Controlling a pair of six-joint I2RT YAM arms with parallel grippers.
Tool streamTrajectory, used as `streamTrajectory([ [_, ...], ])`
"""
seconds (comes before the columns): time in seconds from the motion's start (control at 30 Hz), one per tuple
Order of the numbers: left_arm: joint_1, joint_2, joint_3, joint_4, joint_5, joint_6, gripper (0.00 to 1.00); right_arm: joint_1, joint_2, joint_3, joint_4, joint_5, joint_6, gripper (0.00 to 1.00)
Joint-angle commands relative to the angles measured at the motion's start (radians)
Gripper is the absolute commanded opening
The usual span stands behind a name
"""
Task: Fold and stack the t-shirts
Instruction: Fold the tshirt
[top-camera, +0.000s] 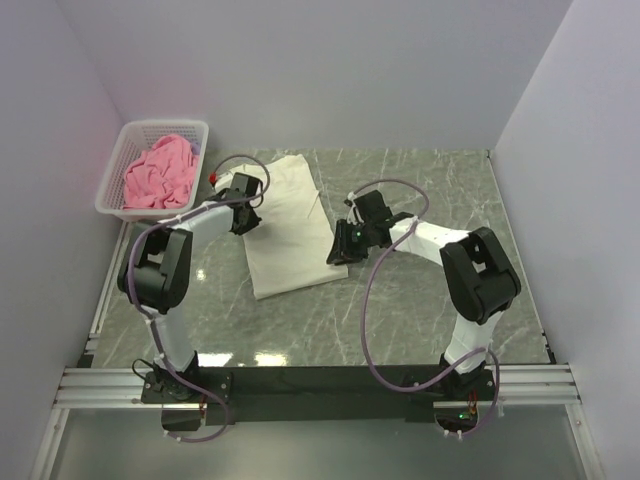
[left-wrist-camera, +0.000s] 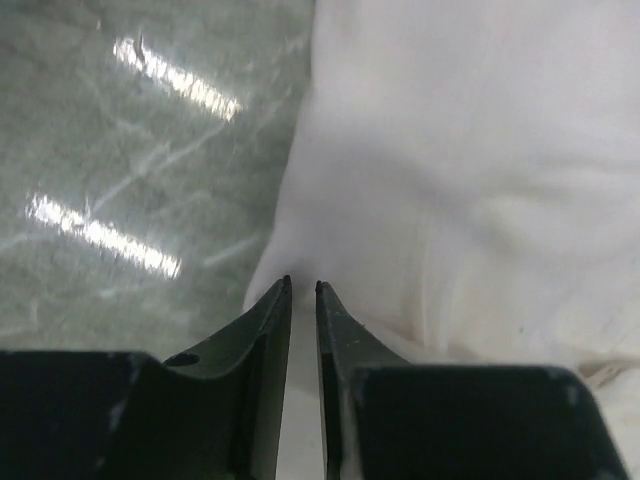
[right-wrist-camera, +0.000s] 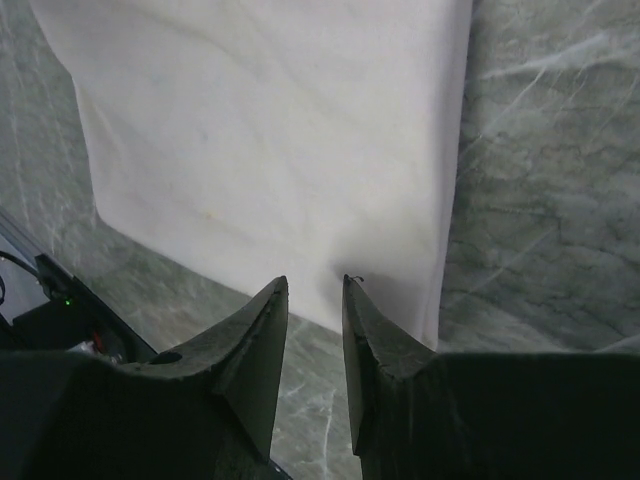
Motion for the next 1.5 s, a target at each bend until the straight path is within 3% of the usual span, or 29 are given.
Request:
streamTrajectory([
  [0.0, 0.026, 0.039, 0.108, 0.012, 0.034, 0.035, 0.21, 0.006, -0.086, -0.015, 0.065, -0.014, -0.004, 0.36],
  [0.1, 0.027, 0.042, 0.154, 0.002, 0.029, 0.044, 0.23, 0.004, -0.093, -0.024, 0.08, -0.021, 0.008, 0.35],
  [0.2, 0.024, -0.035, 0.126, 0.005, 0.046, 0.033, 0.31, 0.004, -0.106, -0.041, 0.119, -0.061, 0.032, 0.35],
  [0.33, -0.014, -0.215, -0.011, 0.006, 0.081, -0.02, 0.5, 0.003, -0.116, -0.061, 0.162, -0.122, 0.06, 0.35],
  [0.43, -0.095, -0.363, -0.143, -0.008, 0.086, -0.08, 0.53, 0.004, -0.116, -0.093, 0.211, -0.144, 0.089, 0.35],
  [0.67, -0.266, -0.576, -0.504, 0.073, 0.158, -0.249, 0.43, 0.003, -0.072, -0.153, 0.311, -0.158, 0.131, 0.35],
  [0.87, -0.267, -0.63, -0.698, 0.129, 0.142, -0.367, 0.28, -0.02, 0.057, -0.186, 0.275, -0.14, 0.12, 0.31],
  [1.13, -0.267, -0.564, -0.775, 0.104, 0.209, -0.464, 0.19, -0.101, 0.078, -0.301, 0.26, -0.149, 0.143, 0.28],
  [1.47, -0.266, -0.652, -0.775, -0.055, 0.197, -0.453, 0.08, -0.131, -0.01, -0.422, 0.226, -0.149, 0.175, 0.26],
])
